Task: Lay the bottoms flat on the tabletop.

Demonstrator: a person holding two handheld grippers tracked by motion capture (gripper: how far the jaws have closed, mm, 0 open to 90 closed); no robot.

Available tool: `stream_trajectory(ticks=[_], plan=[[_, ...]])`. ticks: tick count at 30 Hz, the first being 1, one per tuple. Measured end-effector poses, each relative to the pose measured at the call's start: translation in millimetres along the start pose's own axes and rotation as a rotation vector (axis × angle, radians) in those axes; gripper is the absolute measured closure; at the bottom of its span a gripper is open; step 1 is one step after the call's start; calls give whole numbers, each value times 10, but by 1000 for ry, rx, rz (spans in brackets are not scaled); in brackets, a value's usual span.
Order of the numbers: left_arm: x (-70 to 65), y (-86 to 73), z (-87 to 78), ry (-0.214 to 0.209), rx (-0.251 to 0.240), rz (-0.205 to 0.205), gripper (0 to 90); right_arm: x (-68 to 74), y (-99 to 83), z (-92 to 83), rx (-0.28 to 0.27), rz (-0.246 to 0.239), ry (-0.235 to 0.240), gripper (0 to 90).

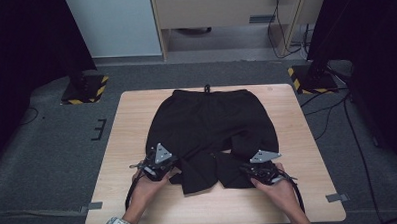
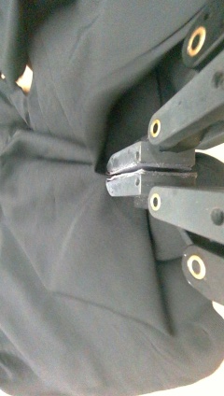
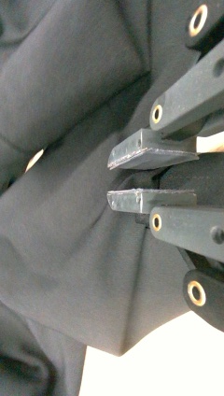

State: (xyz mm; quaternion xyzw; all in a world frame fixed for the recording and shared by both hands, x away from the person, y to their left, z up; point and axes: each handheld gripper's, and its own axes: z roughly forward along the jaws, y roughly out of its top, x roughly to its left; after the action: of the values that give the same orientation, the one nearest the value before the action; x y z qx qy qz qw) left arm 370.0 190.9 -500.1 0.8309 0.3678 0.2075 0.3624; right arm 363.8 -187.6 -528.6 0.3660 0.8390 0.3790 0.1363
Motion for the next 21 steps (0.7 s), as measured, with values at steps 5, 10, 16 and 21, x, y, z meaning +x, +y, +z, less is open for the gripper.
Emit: stream_trajectory(ticks=[5, 10, 16, 21], plan=[[221, -88, -23, 2, 2, -64, 868, -155, -68, -92, 3, 46, -15, 801], [338, -136, -32, 8, 17, -86, 849, -296, -133, -177, 6, 82, -44, 811], [448, -211, 14, 38, 68, -120, 799, -454, -203, -272, 10, 105, -101, 803], [506, -232, -61, 35, 38, -165, 655, -552, -264, -353, 6, 160, -166, 713]])
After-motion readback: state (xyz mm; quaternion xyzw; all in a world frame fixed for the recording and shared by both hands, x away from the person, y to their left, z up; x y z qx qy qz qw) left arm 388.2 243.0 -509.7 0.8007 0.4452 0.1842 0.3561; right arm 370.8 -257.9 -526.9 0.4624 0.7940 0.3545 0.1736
